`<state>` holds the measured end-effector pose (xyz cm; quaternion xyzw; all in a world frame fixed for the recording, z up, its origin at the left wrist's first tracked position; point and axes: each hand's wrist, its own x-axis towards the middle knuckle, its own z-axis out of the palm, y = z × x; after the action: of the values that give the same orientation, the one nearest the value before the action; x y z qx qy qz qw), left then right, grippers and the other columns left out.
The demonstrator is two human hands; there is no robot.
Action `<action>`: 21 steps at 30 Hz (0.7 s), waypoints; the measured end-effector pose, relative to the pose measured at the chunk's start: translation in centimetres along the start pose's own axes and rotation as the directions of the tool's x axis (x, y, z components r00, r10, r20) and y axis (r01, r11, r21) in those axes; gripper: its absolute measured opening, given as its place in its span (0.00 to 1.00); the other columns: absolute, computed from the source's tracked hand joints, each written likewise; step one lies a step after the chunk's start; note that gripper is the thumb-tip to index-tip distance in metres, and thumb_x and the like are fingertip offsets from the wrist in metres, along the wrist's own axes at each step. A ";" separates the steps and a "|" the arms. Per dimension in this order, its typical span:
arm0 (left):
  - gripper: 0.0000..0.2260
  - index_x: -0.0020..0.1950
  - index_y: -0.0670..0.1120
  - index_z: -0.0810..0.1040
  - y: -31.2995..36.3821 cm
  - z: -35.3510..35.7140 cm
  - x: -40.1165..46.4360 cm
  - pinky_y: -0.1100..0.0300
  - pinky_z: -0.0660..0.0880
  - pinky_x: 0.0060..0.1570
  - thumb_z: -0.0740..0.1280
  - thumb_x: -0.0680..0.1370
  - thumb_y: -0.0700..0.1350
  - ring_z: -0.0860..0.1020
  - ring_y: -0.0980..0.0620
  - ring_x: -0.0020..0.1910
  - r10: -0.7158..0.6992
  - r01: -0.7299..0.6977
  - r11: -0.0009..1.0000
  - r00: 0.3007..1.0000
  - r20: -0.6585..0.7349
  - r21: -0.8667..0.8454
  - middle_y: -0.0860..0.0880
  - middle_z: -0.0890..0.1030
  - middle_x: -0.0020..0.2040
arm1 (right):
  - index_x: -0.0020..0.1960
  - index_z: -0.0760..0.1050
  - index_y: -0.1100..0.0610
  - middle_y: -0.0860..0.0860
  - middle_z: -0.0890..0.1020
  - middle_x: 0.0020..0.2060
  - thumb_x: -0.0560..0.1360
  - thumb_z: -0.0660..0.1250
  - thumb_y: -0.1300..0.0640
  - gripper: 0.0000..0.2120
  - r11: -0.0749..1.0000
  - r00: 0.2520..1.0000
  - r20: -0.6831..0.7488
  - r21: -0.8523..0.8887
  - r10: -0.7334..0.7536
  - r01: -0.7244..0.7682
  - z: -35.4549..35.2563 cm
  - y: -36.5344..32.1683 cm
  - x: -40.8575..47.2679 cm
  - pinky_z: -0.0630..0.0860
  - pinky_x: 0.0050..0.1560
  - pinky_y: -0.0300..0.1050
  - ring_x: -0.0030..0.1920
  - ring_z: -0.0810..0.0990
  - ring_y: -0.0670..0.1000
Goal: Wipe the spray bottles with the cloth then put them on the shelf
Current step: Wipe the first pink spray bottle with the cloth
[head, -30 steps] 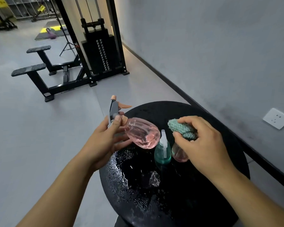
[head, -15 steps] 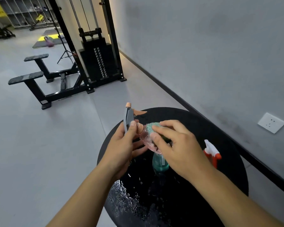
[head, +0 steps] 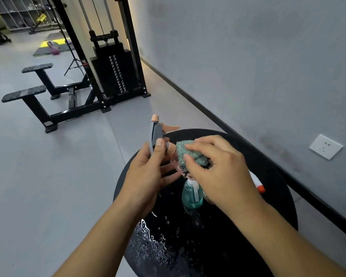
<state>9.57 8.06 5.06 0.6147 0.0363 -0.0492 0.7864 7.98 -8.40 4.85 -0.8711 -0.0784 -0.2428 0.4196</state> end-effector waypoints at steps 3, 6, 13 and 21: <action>0.12 0.60 0.50 0.81 0.4 -0.1 0.0 0.48 0.86 0.53 0.62 0.86 0.55 0.88 0.47 0.49 0.010 -0.010 1.000 1.000 -0.016 -0.023 0.48 0.87 0.52 | 0.54 0.86 0.52 0.42 0.82 0.51 0.75 0.74 0.59 0.09 0.994 0.993 -0.067 0.048 0.101 -0.098 -0.9 0.7 0.4 0.72 0.47 0.22 0.51 0.80 0.38; 0.13 0.61 0.50 0.81 0.4 0.2 -0.1 0.49 0.86 0.52 0.63 0.86 0.55 0.88 0.47 0.49 0.002 -0.002 1.000 1.000 -0.007 -0.015 0.47 0.87 0.53 | 0.57 0.86 0.51 0.42 0.82 0.53 0.78 0.72 0.59 0.10 0.992 0.991 -0.061 0.053 0.115 -0.112 -1.2 0.8 0.6 0.69 0.50 0.20 0.53 0.79 0.36; 0.13 0.62 0.49 0.81 0.5 0.0 -0.1 0.52 0.87 0.50 0.62 0.85 0.54 0.88 0.49 0.47 0.032 -0.032 0.999 0.999 0.029 0.006 0.51 0.88 0.49 | 0.58 0.86 0.49 0.39 0.82 0.53 0.76 0.75 0.55 0.11 0.990 0.993 0.028 0.083 0.112 -0.114 -1.7 0.2 0.6 0.70 0.48 0.20 0.54 0.79 0.33; 0.13 0.62 0.50 0.80 0.2 0.8 -0.3 0.49 0.86 0.54 0.62 0.86 0.55 0.87 0.50 0.50 0.020 -0.020 1.000 1.000 -0.009 0.001 0.49 0.86 0.53 | 0.64 0.83 0.47 0.40 0.79 0.61 0.77 0.74 0.51 0.15 0.999 0.998 0.055 0.007 0.037 -0.037 -0.9 -0.2 0.3 0.73 0.59 0.29 0.61 0.77 0.40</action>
<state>9.33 7.36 5.47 0.6157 0.0336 -0.0387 0.7863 7.83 -8.95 5.57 -0.8771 -0.0747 -0.2105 0.4251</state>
